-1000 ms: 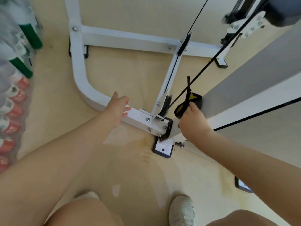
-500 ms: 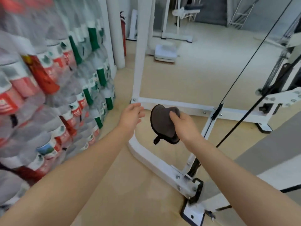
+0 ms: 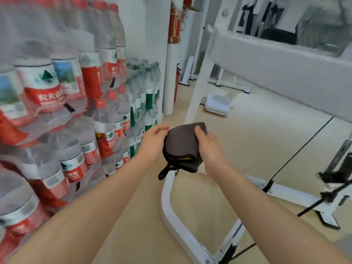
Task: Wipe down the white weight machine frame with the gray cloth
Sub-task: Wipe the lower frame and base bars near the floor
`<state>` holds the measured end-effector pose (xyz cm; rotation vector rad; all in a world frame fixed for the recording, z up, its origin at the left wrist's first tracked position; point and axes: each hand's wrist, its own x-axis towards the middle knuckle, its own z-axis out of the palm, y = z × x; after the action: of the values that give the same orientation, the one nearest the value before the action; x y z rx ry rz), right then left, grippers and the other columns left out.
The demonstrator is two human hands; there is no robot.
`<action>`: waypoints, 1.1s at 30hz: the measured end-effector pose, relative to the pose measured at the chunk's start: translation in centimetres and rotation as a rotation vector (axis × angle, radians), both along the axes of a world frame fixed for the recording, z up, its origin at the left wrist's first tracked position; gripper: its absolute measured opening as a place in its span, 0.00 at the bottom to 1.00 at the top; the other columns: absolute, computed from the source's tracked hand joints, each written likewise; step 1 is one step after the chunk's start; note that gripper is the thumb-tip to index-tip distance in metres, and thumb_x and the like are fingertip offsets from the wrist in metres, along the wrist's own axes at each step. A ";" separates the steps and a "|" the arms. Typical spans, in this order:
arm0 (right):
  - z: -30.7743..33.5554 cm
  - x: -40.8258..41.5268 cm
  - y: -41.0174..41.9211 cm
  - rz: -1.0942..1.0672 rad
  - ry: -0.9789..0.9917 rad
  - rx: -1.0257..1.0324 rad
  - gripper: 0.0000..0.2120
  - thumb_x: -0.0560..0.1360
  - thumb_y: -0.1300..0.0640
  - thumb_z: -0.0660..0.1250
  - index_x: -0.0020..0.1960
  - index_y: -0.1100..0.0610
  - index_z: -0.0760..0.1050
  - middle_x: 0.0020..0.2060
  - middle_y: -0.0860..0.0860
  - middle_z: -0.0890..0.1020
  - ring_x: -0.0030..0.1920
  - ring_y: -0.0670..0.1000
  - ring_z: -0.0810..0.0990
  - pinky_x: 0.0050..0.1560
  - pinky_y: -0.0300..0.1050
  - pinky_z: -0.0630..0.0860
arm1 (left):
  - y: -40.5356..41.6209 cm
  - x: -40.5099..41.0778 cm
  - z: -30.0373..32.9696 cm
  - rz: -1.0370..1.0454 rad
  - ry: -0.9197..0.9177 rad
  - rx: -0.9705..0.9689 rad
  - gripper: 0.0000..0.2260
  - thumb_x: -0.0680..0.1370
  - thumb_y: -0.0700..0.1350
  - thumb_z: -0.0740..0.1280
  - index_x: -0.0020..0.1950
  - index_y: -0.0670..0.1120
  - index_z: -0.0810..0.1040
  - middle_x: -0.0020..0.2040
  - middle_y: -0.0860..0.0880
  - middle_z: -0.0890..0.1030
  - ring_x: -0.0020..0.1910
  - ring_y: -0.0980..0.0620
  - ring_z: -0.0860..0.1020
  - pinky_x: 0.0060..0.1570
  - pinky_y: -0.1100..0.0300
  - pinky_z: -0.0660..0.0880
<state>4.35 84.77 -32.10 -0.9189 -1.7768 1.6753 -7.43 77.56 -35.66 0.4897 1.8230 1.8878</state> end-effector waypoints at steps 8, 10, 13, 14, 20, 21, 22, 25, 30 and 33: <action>9.9 -1.9 -2.9 0.017 -0.053 -0.029 0.11 0.80 0.48 0.56 0.43 0.48 0.74 0.42 0.49 0.81 0.41 0.45 0.80 0.34 0.38 0.73 | -0.6 -2.4 11.4 -0.048 -0.057 -0.048 0.06 0.77 0.44 0.61 0.48 0.51 0.77 0.47 0.52 0.80 0.44 0.56 0.76 0.37 0.64 0.70; 12.5 -3.0 -4.0 0.004 -0.047 -0.058 0.11 0.80 0.47 0.55 0.45 0.48 0.73 0.43 0.49 0.80 0.42 0.46 0.79 0.35 0.38 0.73 | -0.7 -2.8 14.2 -0.044 -0.081 -0.071 0.06 0.77 0.44 0.61 0.46 0.52 0.78 0.43 0.55 0.79 0.41 0.58 0.75 0.36 0.66 0.69; 16.5 -4.5 -5.6 -0.017 -0.052 -0.164 0.11 0.79 0.45 0.55 0.50 0.49 0.74 0.44 0.49 0.80 0.43 0.47 0.79 0.41 0.42 0.77 | -0.7 -3.7 18.5 -0.037 -0.136 -0.084 0.08 0.77 0.43 0.62 0.42 0.51 0.78 0.39 0.56 0.78 0.37 0.59 0.75 0.28 0.70 0.71; 18.1 -5.0 -5.9 -0.031 -0.056 -0.222 0.13 0.79 0.44 0.55 0.52 0.50 0.74 0.45 0.50 0.80 0.45 0.49 0.80 0.47 0.47 0.78 | -0.8 -4.0 20.1 -0.044 -0.147 -0.094 0.08 0.77 0.42 0.61 0.43 0.50 0.79 0.40 0.56 0.78 0.38 0.58 0.75 0.29 0.72 0.72; 28.1 -6.2 -2.2 -0.187 0.045 -0.444 0.11 0.78 0.44 0.57 0.46 0.49 0.73 0.41 0.48 0.80 0.43 0.50 0.80 0.43 0.47 0.78 | 0.1 -6.2 28.9 -0.185 -0.252 -0.200 0.08 0.75 0.47 0.65 0.39 0.48 0.82 0.41 0.47 0.83 0.41 0.49 0.80 0.44 0.57 0.76; 29.5 -6.2 -1.3 -0.209 0.059 -0.501 0.11 0.78 0.44 0.59 0.49 0.51 0.73 0.42 0.48 0.81 0.44 0.50 0.80 0.41 0.45 0.78 | 0.2 -6.5 29.9 -0.232 -0.291 -0.197 0.08 0.75 0.47 0.65 0.40 0.47 0.82 0.41 0.46 0.83 0.41 0.49 0.80 0.43 0.57 0.75; 30.7 -6.2 -0.5 -0.225 0.072 -0.560 0.13 0.77 0.44 0.60 0.52 0.52 0.74 0.43 0.49 0.81 0.44 0.51 0.80 0.41 0.45 0.78 | 0.3 -6.8 30.8 -0.289 -0.303 -0.198 0.08 0.76 0.47 0.65 0.43 0.46 0.81 0.43 0.45 0.82 0.41 0.49 0.79 0.43 0.57 0.75; 33.5 -5.9 1.1 -0.212 0.083 -0.641 0.15 0.75 0.48 0.66 0.55 0.57 0.75 0.46 0.53 0.83 0.46 0.54 0.82 0.43 0.48 0.79 | 1.0 -7.7 33.0 -0.424 -0.260 -0.183 0.05 0.78 0.43 0.64 0.50 0.45 0.78 0.45 0.46 0.81 0.42 0.52 0.79 0.39 0.62 0.77; 34.5 -5.6 3.2 -0.248 0.083 -0.512 0.12 0.75 0.60 0.65 0.58 0.59 0.74 0.46 0.55 0.82 0.46 0.54 0.81 0.40 0.46 0.79 | 4.1 -8.2 35.8 -0.406 -0.225 -0.148 0.09 0.78 0.37 0.62 0.57 0.45 0.74 0.47 0.48 0.80 0.43 0.55 0.79 0.39 0.66 0.77; 34.9 -5.0 5.4 -0.354 0.092 -0.493 0.06 0.76 0.59 0.64 0.53 0.55 0.74 0.44 0.52 0.82 0.44 0.53 0.81 0.36 0.44 0.77 | 6.4 -7.8 36.0 -0.440 -0.151 -0.227 0.14 0.78 0.40 0.63 0.63 0.45 0.71 0.52 0.48 0.79 0.47 0.53 0.78 0.41 0.65 0.74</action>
<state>-0.70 90.18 2.85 -1.2544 -1.0716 1.9039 -15.19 83.93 0.39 0.5928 1.6420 1.3699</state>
